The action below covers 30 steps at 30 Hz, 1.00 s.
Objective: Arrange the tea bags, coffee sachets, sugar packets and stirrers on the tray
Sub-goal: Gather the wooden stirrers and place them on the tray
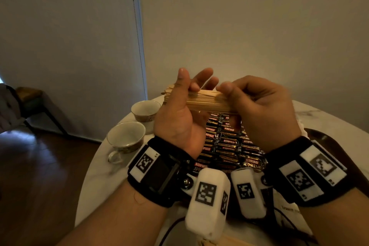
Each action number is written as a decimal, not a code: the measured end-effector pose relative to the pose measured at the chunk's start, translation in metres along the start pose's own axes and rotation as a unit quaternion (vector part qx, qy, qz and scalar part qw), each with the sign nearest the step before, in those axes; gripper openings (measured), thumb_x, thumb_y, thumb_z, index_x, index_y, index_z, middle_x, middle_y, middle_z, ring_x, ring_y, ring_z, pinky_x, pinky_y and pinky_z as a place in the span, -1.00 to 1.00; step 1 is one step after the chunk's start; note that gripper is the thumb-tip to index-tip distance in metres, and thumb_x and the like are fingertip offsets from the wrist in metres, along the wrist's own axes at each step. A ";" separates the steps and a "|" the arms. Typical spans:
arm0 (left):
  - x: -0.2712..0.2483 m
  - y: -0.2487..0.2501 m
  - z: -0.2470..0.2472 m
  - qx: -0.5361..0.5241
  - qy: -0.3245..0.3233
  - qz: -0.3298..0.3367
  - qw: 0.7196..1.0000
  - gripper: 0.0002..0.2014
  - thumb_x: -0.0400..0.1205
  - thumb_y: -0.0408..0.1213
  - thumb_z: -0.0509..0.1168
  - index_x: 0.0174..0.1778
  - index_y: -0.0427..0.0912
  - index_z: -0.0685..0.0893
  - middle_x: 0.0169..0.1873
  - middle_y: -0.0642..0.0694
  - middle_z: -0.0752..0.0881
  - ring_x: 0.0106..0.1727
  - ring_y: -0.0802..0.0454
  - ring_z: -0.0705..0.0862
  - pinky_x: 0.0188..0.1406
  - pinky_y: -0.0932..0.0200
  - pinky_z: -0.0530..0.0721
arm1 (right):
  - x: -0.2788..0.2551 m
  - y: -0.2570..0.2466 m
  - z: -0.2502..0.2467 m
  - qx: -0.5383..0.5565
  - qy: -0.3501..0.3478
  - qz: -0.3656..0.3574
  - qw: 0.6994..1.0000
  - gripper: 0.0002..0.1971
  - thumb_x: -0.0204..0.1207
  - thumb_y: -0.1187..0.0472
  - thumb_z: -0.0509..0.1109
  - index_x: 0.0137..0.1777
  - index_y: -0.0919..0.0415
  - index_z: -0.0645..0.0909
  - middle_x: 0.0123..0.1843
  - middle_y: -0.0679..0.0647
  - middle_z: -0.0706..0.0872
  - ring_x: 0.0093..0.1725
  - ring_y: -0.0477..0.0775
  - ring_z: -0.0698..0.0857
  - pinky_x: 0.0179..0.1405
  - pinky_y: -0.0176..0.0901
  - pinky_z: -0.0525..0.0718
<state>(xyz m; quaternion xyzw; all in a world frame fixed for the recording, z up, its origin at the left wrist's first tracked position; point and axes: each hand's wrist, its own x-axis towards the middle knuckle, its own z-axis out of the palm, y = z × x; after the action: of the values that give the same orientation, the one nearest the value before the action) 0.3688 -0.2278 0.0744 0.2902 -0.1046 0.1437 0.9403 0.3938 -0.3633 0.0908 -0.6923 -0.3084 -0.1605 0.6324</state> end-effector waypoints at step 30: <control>0.000 0.001 -0.009 0.441 0.027 0.160 0.883 -0.68 0.81 -0.05 0.24 -0.12 -0.11 0.80 -0.15 -0.07 0.87 -0.06 -0.02 0.85 -0.01 -0.08 0.83 | 0.008 0.006 -0.007 -0.011 0.038 0.048 0.998 -0.61 0.62 0.03 0.52 -0.21 0.36 0.57 -0.32 0.36 0.69 -0.52 0.14 0.62 -0.55 -0.08 0.64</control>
<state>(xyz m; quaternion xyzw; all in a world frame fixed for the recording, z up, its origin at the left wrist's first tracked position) 0.3692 -0.2218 0.0676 0.6505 -0.0496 0.3312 0.6817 0.4048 -0.3682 0.0920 -0.7068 -0.2490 -0.1598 0.6426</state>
